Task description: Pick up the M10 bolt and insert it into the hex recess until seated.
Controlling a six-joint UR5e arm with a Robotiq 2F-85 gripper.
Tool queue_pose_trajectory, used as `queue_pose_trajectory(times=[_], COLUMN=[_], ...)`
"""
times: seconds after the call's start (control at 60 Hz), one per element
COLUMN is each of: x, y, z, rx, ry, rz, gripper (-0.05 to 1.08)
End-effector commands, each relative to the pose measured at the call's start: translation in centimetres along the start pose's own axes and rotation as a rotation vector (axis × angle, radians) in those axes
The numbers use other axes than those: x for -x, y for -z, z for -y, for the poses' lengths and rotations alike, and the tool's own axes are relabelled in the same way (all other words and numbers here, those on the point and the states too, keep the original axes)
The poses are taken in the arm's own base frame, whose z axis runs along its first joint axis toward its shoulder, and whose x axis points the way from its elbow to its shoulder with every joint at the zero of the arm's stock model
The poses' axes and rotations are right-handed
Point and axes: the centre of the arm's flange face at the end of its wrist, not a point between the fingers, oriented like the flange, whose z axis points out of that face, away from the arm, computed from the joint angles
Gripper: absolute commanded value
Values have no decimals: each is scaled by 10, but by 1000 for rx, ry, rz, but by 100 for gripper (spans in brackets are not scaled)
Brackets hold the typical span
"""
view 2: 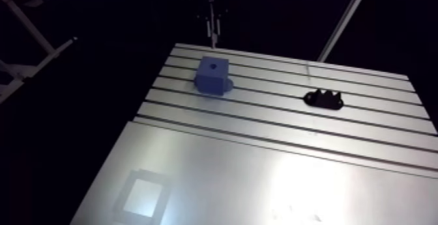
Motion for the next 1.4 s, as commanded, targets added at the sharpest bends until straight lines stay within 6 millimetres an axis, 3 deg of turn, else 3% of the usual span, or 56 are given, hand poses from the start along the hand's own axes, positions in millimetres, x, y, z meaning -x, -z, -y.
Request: queue_pose_trajectory(times=[0.017,0.333,1.4], x=[2,11,8], y=[-6,-25,-33], z=[1,5,7], rx=[-7,-15,-9], ry=[0,-3,7], rz=[11,33,16], gripper=[108,108,108])
